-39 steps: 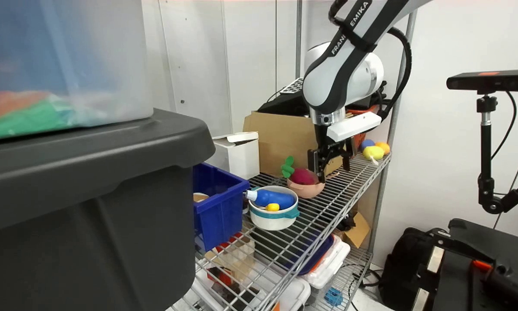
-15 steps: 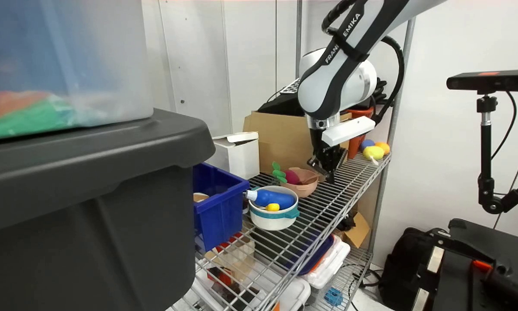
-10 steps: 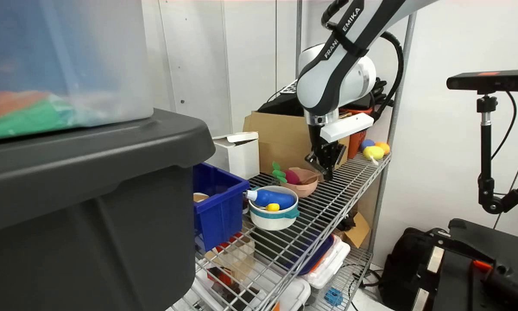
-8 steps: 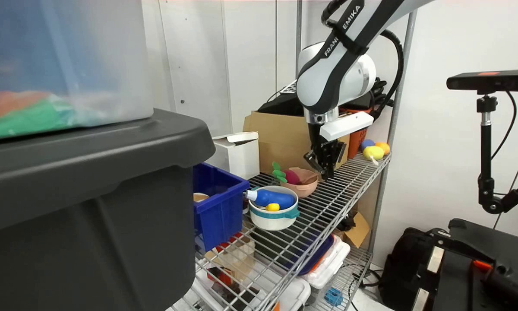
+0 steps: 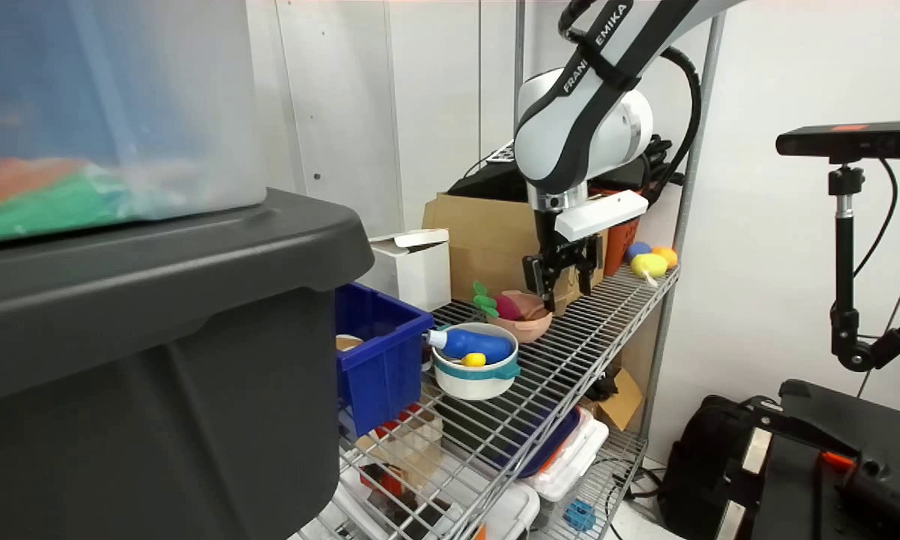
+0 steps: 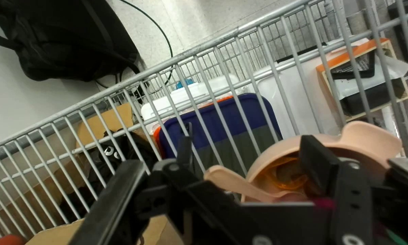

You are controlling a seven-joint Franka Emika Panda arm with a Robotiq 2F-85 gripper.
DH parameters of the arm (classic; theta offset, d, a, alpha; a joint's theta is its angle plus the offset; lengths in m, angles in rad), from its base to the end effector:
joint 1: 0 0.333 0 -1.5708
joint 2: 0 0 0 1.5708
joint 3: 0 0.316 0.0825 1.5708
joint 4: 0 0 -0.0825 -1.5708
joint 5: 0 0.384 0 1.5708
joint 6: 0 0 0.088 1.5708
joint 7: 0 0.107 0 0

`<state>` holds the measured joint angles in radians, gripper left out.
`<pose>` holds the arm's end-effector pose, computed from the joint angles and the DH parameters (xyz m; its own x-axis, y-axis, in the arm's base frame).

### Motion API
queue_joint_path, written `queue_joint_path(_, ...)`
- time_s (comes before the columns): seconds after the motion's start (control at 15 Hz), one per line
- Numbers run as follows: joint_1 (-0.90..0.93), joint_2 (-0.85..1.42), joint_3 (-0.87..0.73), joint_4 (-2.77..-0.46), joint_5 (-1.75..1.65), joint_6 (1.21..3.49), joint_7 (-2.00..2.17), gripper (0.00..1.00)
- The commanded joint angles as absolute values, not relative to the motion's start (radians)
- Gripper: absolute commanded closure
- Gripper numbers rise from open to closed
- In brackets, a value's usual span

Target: Remove the spoon from the bowl

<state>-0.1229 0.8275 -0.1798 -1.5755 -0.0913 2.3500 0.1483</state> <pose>0.6649 -0.1924 0.1536 0.9446 -0.3271 -0.0259 -0.3159 -0.9278 0.1985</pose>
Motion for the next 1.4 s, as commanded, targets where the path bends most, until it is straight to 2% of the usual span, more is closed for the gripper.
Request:
queue_joint_path(0.0, -0.131, 0.794, -0.17, -1.587, -0.08, 2.333, 0.124, 0.0)
queue_joint_path(0.67, -0.122, 0.826, -0.182, -1.555, -0.09, 2.332, 0.146, 0.0)
queue_joint_path(1.33, -0.097, 0.861, -0.169, -1.428, -0.098, 2.28, 0.138, 0.0)
